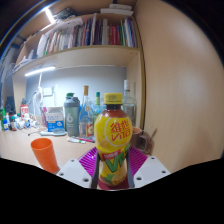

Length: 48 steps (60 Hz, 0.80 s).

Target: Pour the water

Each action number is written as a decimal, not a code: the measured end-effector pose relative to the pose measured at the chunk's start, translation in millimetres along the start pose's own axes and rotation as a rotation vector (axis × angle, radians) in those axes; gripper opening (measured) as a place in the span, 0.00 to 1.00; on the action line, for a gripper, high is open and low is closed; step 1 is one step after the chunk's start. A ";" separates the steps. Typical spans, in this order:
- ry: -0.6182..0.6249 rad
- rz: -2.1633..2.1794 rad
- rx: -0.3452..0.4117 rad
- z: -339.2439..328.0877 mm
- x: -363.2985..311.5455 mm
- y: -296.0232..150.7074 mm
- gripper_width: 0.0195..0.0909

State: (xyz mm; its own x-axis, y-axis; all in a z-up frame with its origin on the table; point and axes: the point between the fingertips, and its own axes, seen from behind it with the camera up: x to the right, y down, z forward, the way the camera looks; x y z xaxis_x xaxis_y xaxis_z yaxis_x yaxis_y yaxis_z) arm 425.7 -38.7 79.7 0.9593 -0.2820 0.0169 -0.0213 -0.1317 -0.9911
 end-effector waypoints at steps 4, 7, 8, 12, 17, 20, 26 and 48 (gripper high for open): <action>0.002 0.004 0.004 1.9 1.5 0.4 0.37; 0.006 0.006 -0.002 0.8 2.9 0.0 0.45; 0.008 0.005 -0.005 0.6 3.6 0.1 0.47; 0.024 0.009 -0.047 -2.8 4.6 4.3 0.63; 0.019 0.023 -0.046 -14.4 2.5 0.1 0.90; 0.036 0.026 -0.050 -26.4 5.5 -2.5 0.90; 0.074 0.036 -0.060 -62.9 9.2 -6.0 0.89; 0.076 0.017 -0.085 -198.2 -27.7 12.5 0.89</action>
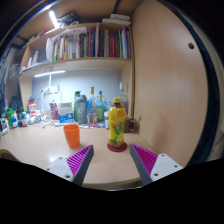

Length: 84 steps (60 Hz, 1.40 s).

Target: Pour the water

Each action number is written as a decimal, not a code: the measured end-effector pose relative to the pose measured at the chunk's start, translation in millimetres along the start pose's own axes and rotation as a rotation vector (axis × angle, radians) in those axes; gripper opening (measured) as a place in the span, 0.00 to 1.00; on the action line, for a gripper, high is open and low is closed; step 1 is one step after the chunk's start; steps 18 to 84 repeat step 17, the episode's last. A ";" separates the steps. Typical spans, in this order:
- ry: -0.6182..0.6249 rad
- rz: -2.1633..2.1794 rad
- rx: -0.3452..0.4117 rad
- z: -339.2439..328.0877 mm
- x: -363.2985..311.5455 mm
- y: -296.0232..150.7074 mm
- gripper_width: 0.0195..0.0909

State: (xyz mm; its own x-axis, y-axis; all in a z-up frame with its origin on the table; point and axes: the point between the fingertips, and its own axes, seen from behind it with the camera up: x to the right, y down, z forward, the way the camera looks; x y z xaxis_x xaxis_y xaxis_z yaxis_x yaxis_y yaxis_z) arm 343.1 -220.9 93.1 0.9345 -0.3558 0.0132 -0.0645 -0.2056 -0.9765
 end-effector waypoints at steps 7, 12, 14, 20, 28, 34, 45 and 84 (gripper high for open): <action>-0.007 0.001 0.007 -31.8 -6.1 4.8 0.90; -0.013 -0.013 0.016 -45.9 -7.3 5.3 0.90; -0.016 -0.020 0.018 -50.6 -7.9 5.7 0.90; -0.014 -0.023 0.017 -56.3 -7.9 6.6 0.90; -0.014 -0.023 0.017 -56.3 -7.9 6.6 0.90; -0.014 -0.023 0.017 -56.3 -7.9 6.6 0.90; -0.014 -0.023 0.017 -56.3 -7.9 6.6 0.90; -0.014 -0.023 0.017 -56.3 -7.9 6.6 0.90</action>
